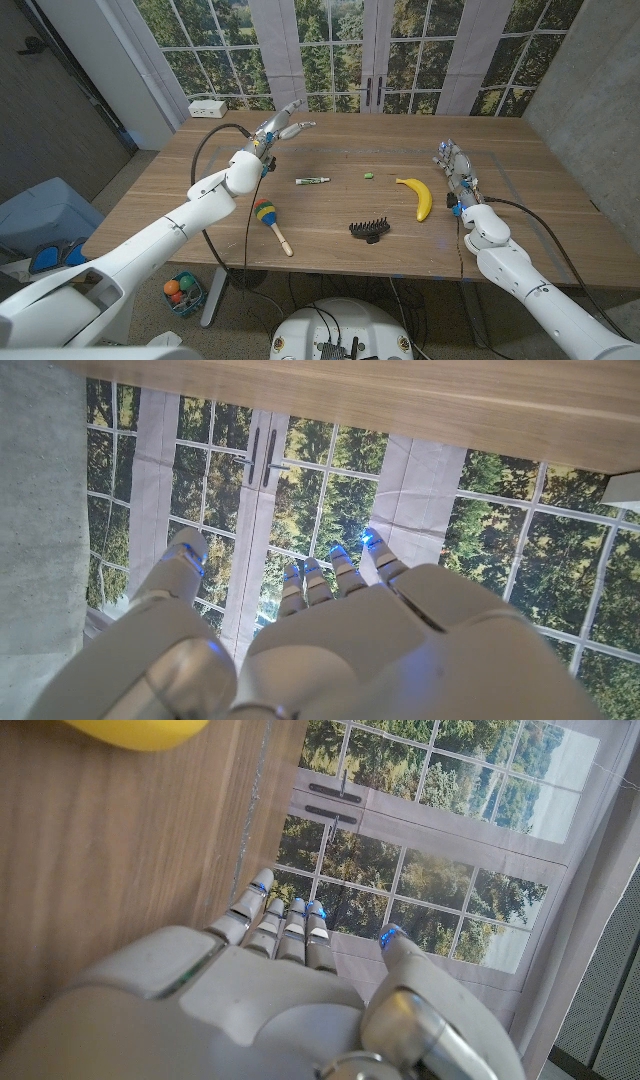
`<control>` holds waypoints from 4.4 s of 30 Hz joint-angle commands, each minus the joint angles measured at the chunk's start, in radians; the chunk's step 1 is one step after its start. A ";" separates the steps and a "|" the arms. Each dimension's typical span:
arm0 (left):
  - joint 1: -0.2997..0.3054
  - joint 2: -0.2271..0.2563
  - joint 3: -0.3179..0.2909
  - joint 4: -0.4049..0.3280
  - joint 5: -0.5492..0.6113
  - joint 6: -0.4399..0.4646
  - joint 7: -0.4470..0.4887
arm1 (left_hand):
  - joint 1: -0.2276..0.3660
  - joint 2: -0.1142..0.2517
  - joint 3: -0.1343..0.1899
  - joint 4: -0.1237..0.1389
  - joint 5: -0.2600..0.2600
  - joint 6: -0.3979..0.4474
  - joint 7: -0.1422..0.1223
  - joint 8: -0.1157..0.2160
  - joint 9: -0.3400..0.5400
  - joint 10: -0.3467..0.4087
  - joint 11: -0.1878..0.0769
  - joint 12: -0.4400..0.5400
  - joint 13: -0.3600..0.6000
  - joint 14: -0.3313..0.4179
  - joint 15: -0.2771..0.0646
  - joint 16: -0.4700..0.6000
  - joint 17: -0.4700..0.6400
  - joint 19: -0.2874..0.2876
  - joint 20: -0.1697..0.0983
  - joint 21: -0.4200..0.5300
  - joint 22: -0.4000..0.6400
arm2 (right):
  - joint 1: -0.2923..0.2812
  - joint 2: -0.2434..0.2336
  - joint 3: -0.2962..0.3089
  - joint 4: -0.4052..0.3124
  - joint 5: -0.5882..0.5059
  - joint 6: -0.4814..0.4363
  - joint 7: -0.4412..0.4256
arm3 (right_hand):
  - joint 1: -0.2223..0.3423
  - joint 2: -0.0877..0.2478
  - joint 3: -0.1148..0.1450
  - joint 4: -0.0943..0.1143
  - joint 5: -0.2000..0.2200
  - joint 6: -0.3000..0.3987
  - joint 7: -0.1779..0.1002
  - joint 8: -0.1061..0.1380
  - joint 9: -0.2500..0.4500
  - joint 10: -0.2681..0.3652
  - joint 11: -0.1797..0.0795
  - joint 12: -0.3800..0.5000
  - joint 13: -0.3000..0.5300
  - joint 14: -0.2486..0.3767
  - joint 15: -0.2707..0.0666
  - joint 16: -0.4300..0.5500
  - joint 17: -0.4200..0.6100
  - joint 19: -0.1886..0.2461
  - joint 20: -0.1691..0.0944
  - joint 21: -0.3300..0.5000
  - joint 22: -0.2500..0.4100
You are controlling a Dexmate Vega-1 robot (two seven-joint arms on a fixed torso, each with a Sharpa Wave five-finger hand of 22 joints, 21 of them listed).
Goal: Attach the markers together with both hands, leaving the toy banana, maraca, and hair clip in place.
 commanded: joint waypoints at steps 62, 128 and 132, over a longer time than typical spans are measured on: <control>-0.063 0.053 0.167 -0.192 0.449 0.411 -0.265 | 0.324 -0.045 -0.058 0.000 0.002 0.438 0.033 0.145 0.021 0.398 -0.086 0.062 0.023 0.202 -0.068 0.007 0.008 0.151 -0.008 -0.073 0.013 | -0.059 0.023 0.026 -0.022 0.011 0.051 -0.025 | -0.009 0.001 -0.013 -0.023 -0.007 0.031 0.006 0.010 0.002 0.029 0.005 0.008 -0.001 0.025 -0.022 0.020 -0.003 0.027 -0.033 -0.028 0.005; -0.094 0.028 0.258 -0.190 0.669 0.464 -0.527 | 0.440 -0.075 -0.174 0.015 -0.005 0.647 0.065 0.181 0.018 0.797 -0.124 0.074 0.006 0.371 -0.142 0.027 0.002 0.211 -0.054 -0.141 0.011 | -0.107 0.039 0.047 -0.017 0.034 0.105 -0.016 | -0.024 0.005 -0.017 -0.035 -0.007 0.045 0.011 0.009 0.002 0.047 0.010 0.009 -0.002 0.037 -0.019 0.029 -0.007 0.046 -0.032 -0.051 0.006; -0.089 0.024 0.262 -0.181 0.686 0.466 -0.522 | 0.449 -0.077 -0.177 0.013 -0.005 0.642 0.052 0.171 0.017 0.785 -0.126 0.062 0.006 0.361 -0.148 0.019 0.002 0.208 -0.051 -0.147 0.011 | -0.109 0.040 0.048 -0.015 0.036 0.107 -0.011 | -0.027 0.005 -0.018 -0.035 -0.007 0.045 0.011 0.009 0.002 0.049 0.012 0.009 -0.002 0.039 -0.021 0.030 -0.007 0.049 -0.032 -0.054 0.006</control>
